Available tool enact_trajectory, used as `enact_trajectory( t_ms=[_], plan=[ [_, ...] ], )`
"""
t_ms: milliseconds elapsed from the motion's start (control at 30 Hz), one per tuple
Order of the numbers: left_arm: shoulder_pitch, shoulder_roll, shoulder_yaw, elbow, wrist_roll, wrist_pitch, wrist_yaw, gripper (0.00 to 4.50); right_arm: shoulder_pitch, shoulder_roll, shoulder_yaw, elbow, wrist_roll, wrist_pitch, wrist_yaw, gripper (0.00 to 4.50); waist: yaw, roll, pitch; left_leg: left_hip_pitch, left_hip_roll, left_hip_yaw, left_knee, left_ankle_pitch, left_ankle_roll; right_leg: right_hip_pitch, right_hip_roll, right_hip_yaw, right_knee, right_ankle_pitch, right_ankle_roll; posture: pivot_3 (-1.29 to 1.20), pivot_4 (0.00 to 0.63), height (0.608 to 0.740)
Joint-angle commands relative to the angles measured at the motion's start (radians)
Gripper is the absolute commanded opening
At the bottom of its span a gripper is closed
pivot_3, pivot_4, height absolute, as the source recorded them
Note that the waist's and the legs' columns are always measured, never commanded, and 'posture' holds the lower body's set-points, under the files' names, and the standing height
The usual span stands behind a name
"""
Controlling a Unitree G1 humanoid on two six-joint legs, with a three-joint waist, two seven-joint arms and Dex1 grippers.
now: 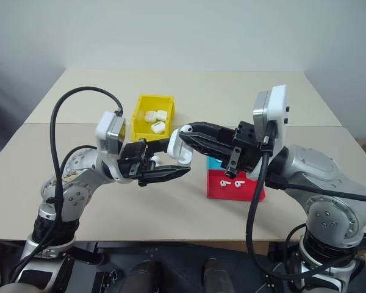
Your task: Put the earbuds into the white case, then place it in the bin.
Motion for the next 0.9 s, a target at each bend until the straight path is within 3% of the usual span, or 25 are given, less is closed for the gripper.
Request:
enact_trajectory(
  t_ms=[33, 533, 900],
  plan=[
    [-0.023, -0.009, 0.001, -0.029, -0.008, 0.007, 0.012, 2.76, 0.0, -0.019, 0.024, -0.001, -0.016, -0.061, -0.014, 0.66, 0.001, 0.0, 0.0, 0.0, 0.0, 0.0, 0.0, 0.0, 0.0, 0.0, 0.0, 0.0, 0.0, 0.0, 0.0, 0.0, 0.15, 0.74],
    [-0.009, -0.027, 0.028, -0.106, -0.042, 0.048, 0.094, 2.76, 0.06, -0.129, 0.041, 0.022, -0.026, -0.167, 0.03, 0.66, 0.002, 0.0, 0.0, 0.0, 0.0, 0.0, 0.0, 0.0, 0.0, 0.0, 0.0, 0.0, 0.0, 0.0, 0.0, 0.0, 0.15, 0.74],
    [-0.004, -0.043, 0.03, -0.132, -0.053, 0.05, 0.126, 2.76, 0.067, -0.147, 0.046, 0.023, -0.017, -0.238, 0.029, 0.66, 0.002, 0.0, 0.0, 0.0, 0.0, 0.0, 0.0, 0.0, 0.0, 0.0, 0.0, 0.0, -0.001, 0.0, 0.0, 0.0, 0.15, 0.74]
  ],
)
